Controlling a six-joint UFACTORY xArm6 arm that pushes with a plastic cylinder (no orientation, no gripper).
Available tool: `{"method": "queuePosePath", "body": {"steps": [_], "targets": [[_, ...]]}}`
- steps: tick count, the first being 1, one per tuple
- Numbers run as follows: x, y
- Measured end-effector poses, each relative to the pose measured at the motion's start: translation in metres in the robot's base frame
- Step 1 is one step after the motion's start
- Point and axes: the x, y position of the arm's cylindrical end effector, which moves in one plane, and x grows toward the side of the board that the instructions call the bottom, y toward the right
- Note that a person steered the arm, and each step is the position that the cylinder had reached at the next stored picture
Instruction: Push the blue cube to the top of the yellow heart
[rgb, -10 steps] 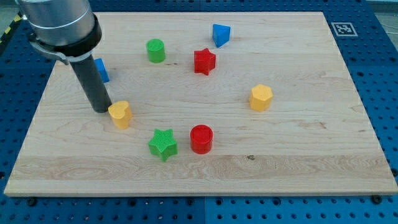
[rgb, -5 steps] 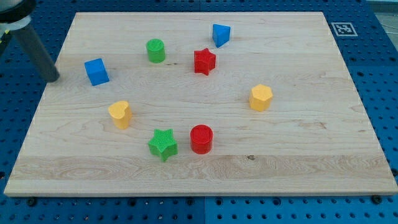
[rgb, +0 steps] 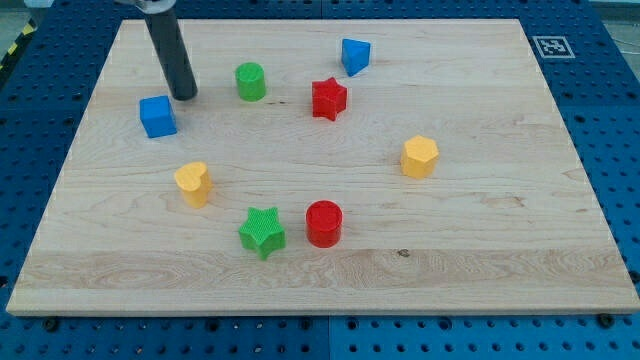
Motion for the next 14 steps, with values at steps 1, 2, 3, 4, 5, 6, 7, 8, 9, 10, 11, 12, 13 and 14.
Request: {"method": "queuePosePath", "body": {"steps": [1, 2, 3, 4, 5, 6, 7, 8, 9, 10, 11, 12, 13, 14], "targets": [[-0.035, -0.030], [-0.059, -0.067], [-0.050, -0.093], [-0.024, -0.101], [0.017, -0.102], [0.031, -0.102], [0.031, -0.096], [0.034, -0.056], [0.051, -0.022], [0.075, 0.001], [0.088, 0.018], [0.092, 0.024], [0.093, 0.024], [0.101, 0.024]]}}
